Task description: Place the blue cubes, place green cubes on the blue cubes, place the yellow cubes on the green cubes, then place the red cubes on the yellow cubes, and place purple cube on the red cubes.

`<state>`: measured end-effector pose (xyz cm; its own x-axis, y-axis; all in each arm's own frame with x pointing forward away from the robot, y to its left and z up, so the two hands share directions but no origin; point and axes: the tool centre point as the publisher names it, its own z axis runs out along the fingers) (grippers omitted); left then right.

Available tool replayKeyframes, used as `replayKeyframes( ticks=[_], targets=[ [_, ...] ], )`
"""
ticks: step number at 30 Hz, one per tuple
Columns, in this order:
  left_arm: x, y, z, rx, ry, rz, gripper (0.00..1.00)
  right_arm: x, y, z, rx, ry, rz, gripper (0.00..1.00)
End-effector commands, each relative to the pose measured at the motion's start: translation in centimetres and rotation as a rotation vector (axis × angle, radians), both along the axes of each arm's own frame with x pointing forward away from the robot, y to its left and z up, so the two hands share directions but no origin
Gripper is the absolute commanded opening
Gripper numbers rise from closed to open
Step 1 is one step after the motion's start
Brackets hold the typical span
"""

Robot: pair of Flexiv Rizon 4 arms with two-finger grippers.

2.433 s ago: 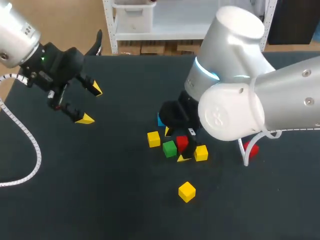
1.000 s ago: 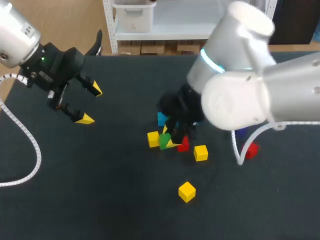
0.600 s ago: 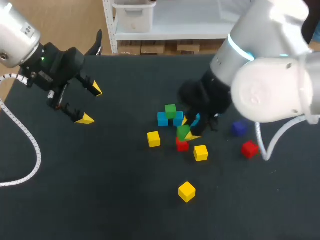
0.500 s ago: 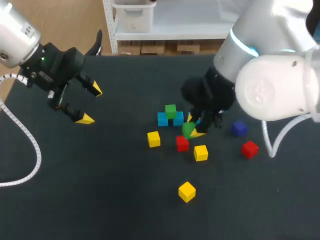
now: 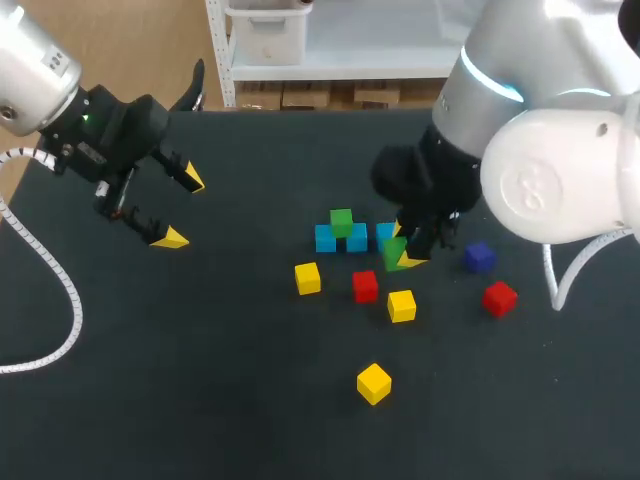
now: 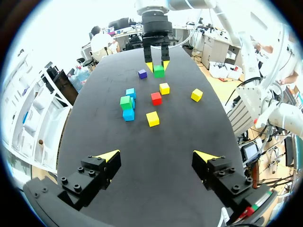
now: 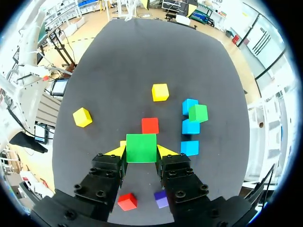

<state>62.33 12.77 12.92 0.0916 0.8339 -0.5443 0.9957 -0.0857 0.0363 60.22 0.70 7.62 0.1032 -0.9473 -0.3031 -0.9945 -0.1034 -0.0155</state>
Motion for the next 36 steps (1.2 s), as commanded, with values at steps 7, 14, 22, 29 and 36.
replayKeyframes(
  ticks=[7,14,22,29,36],
  targets=[
    [0.1,0.0,0.0,-0.001,0.000,-0.002,1.00,0.0,0.0,0.0,0.000,0.001,0.000,0.00],
    [0.1,0.0,0.0,-0.001,0.000,-0.002,1.00,0.0,0.0,0.0,0.000,0.001,0.000,0.00],
    [0.1,0.0,0.0,-0.001,0.000,-0.002,1.00,2.0,1.0,-0.6,-0.029,-0.016,0.017,0.00],
    [0.1,0.0,0.0,-0.001,0.000,-0.002,1.00,4.5,0.3,-1.6,0.014,-0.024,-0.059,0.00],
    [0.1,0.0,0.0,-0.001,0.000,-0.002,1.00,7.0,0.5,-2.6,0.000,-0.045,-0.108,0.00]
  ],
)
